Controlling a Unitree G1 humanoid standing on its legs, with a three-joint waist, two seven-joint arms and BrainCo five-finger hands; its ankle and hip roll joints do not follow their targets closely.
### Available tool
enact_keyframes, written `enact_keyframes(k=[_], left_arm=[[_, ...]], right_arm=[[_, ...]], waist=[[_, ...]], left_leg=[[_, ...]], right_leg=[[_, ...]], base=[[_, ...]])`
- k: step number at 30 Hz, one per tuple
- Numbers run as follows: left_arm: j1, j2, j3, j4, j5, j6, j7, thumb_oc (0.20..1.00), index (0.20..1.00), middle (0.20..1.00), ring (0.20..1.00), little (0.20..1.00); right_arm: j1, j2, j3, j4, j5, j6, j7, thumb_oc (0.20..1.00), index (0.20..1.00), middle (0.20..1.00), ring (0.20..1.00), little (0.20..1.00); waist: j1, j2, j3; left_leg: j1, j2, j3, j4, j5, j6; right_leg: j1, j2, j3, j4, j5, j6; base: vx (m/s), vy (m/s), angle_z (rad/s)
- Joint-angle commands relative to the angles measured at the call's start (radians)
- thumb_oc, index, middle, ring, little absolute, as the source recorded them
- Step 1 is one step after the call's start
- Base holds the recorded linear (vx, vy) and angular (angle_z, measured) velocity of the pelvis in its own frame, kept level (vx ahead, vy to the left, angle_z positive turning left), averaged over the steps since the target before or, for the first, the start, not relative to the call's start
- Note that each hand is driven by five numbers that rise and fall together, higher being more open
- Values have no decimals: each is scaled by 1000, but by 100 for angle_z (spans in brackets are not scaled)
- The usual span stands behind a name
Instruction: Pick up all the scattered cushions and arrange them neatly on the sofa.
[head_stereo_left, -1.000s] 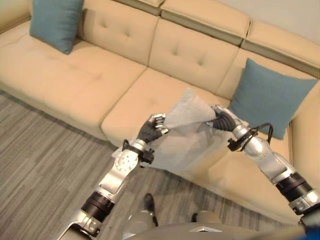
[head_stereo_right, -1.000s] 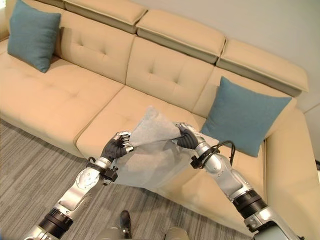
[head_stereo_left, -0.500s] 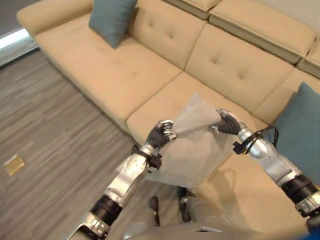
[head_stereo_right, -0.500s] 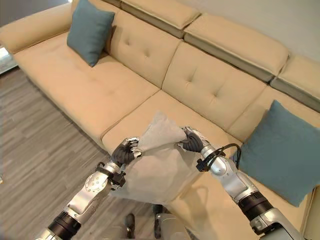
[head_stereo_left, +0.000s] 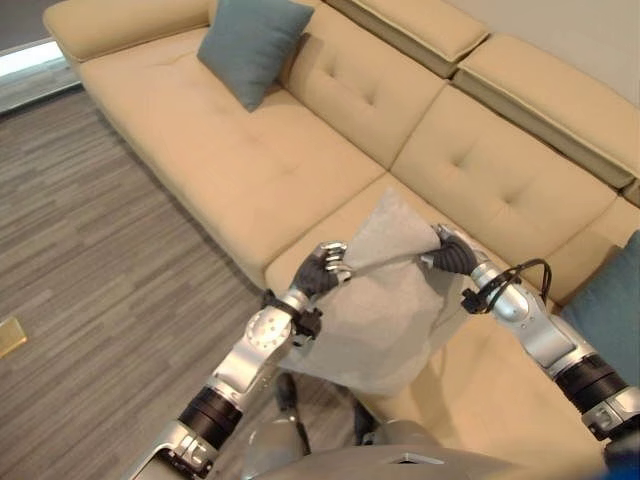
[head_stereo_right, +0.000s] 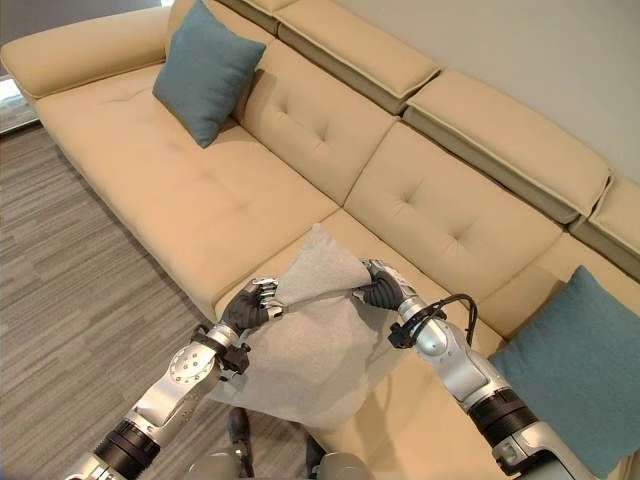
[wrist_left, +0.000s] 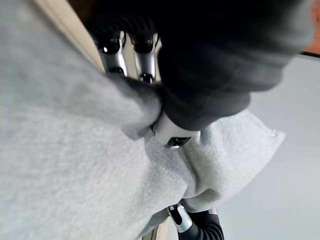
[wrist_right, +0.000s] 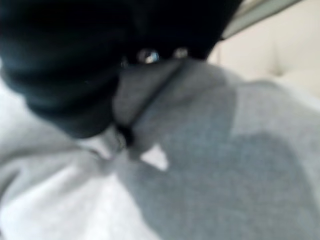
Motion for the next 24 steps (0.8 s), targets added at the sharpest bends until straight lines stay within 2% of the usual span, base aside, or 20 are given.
enact_keyframes(k=[1, 2, 6, 7, 8, 10, 12, 24], left_arm=[[-17, 5, -3, -86, 15, -85, -35, 200, 200, 200, 200, 200], [-31, 4, -7, -68, 19, -89, -28, 200, 200, 200, 200, 200], [-35, 3, -5, -59, 21, -88, -27, 200, 200, 200, 200, 200], [-39, 3, -4, -59, 21, -89, -29, 200, 200, 200, 200, 200], [-41, 1, 1, -60, 16, -92, -24, 200, 200, 200, 200, 200], [-48, -9, 3, -55, 16, -94, -22, 200, 200, 200, 200, 200], [-53, -22, 3, -47, 21, -97, -15, 200, 200, 200, 200, 200], [-3, -27, 40, -56, 36, -98, -15, 200, 200, 200, 200, 200]], right_arm=[[-109, 25, -81, 15, 1, -24, -63, 200, 200, 200, 200, 200], [-125, 32, -81, 21, 1, -23, -70, 200, 200, 200, 200, 200], [-149, 36, -69, 39, 2, -17, -64, 200, 200, 200, 200, 200], [-160, 40, -66, 44, 7, -17, -65, 200, 200, 200, 200, 200], [-166, 50, -58, 41, 18, -21, -60, 200, 200, 200, 200, 200], [-172, 45, -62, 40, 25, -25, -64, 200, 200, 200, 200, 200], [-168, 39, -65, 46, 22, -24, -64, 200, 200, 200, 200, 200], [-133, 29, -68, 43, 32, -35, -58, 200, 200, 200, 200, 200]], waist=[[43, -27, -55], [38, -30, -54], [25, -23, -53], [21, -21, -50], [15, -26, -40], [11, -37, -37], [8, -43, -36], [8, -39, -83]], left_leg=[[-13, 7, 10, 87, -154, -50], [4, -2, 11, 77, -163, -45], [46, -13, 11, 54, -176, -43], [59, -16, 9, 45, -183, -43], [86, -23, 9, 33, -195, -45], [87, -29, 7, 49, -202, -46], [100, -35, 4, 46, -205, -45], [147, -34, 39, 0, -210, -53]], right_leg=[[-35, -7, 55, 170, 37, 57], [-69, -5, 70, 206, 73, 65], [-127, 25, 67, 157, 82, 51], [-139, 32, 56, 132, 83, 50], [-182, 39, 9, 71, 106, 53], [-157, 30, -9, 25, 108, 60], [-145, 39, 8, 18, 121, 57], [-50, 50, 22, -113, 130, 49]], base=[[98, 117, -6], [64, 63, -5], [138, 85, -16], [110, 33, -35], [106, 33, -28], [81, -13, -29], [47, -27, 2], [26, -35, -4]])
